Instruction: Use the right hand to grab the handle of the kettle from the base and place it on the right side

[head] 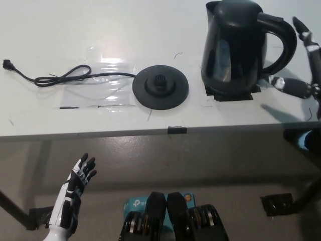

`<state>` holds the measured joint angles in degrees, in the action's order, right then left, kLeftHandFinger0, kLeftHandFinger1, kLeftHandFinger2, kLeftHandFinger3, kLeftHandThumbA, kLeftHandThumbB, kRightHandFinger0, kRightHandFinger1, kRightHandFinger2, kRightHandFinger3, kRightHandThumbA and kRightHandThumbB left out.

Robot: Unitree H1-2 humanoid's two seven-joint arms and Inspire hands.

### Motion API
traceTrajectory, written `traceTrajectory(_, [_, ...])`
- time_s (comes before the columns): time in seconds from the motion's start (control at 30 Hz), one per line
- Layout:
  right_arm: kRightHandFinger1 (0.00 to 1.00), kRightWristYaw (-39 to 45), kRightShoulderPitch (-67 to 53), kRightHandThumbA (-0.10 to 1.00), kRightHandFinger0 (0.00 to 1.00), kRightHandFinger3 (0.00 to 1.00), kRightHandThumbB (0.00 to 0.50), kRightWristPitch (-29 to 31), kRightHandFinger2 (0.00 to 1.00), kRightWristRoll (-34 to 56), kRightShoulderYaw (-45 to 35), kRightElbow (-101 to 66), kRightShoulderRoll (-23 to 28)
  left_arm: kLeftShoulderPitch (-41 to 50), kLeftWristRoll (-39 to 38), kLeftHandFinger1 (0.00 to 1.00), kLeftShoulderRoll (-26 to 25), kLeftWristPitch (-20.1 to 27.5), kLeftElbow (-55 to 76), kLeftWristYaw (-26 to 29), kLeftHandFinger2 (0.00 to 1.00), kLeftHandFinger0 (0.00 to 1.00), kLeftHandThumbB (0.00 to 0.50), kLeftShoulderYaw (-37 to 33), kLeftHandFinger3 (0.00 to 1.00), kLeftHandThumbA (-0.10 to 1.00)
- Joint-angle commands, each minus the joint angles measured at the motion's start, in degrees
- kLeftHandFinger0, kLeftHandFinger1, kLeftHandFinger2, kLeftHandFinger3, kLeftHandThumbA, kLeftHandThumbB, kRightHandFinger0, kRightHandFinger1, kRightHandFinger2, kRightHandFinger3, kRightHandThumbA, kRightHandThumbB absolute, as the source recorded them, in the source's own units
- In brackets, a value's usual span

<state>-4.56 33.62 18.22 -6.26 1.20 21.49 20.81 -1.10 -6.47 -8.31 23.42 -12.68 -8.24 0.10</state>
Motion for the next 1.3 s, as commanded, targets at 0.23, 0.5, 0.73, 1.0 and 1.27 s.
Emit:
traceTrajectory(0.23, [1.00, -6.00, -7.11, 0.95, 1.00, 1.00, 0.500, 1.96, 1.00, -3.40, -8.50, -19.65, -4.11, -1.19, -0.95, 1.00, -1.17, 1.60, 0.48, -1.51, 1.00, 1.00, 0.500, 0.53, 1.00, 1.00])
traceTrajectory(0.5, [1.00, -8.48, -21.59, 1.00, 1.00, 1.00, 0.322, 8.71, 1.00, -9.38, -1.45, -27.41, -13.97, -1.76, 0.03, 1.00, -0.89, 1.46, -0.21, -1.29, 1.00, 1.00, 0.500, 0.41, 1.00, 1.00])
traceTrajectory(0.73, [1.00, -4.28, -25.77, 1.00, 1.00, 1.00, 0.284, 8.71, 1.00, 0.98, 3.19, -12.14, -16.46, -1.77, -0.16, 1.00, -1.01, 1.77, -0.84, -2.14, 1.00, 1.00, 0.499, 0.13, 1.00, 1.00])
traceTrajectory(1.0, [1.00, 2.45, -25.36, 1.00, 1.00, 1.00, 0.222, 8.71, 1.00, 9.07, 2.20, -5.85, -18.71, -3.16, 1.09, 1.00, -1.08, 2.54, -2.91, -1.17, 1.00, 1.00, 0.500, 0.62, 1.00, 1.00])
traceTrajectory(1.27, [1.00, 1.26, -27.32, 1.00, 1.00, 1.00, 0.274, 8.71, 1.00, 4.17, 2.96, -5.05, -18.51, -2.48, 1.43, 1.00, -1.22, 2.07, -3.58, -1.00, 1.00, 1.00, 0.500, 0.86, 1.00, 1.00])
